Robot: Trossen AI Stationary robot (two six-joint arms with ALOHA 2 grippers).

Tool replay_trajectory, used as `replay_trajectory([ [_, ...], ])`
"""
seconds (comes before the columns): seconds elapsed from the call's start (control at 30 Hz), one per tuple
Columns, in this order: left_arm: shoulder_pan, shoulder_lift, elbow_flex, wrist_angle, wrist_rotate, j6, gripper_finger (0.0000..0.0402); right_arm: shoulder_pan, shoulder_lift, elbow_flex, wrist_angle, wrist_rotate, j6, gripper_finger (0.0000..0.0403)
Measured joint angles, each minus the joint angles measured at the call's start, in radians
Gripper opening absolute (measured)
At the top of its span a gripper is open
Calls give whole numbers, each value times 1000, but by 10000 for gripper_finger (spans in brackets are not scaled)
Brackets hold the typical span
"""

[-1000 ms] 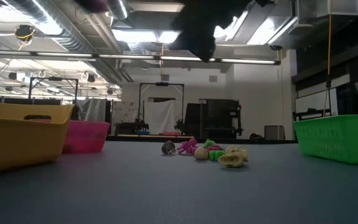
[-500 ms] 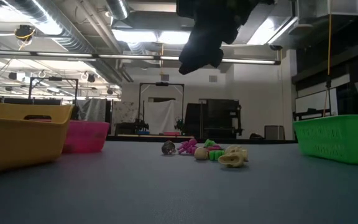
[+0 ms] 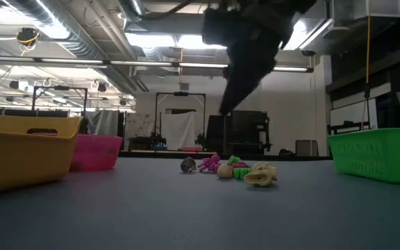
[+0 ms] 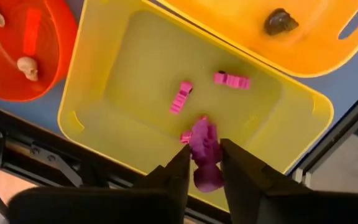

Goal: Sort Halloween decoration
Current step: Put the pink skeleton toy into the light yellow bin, then put the green skeleton toy into the red bowl

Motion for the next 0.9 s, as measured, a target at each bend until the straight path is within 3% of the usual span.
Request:
replay_trajectory([
  [0.37, 3, 1, -2, 12, -30, -18, 148, 0, 94, 1, -15, -2, -61, 158],
  [0.9, 0, 1, -1, 20, -48, -18, 153, 1, 153, 1, -6, 46, -86, 158],
])
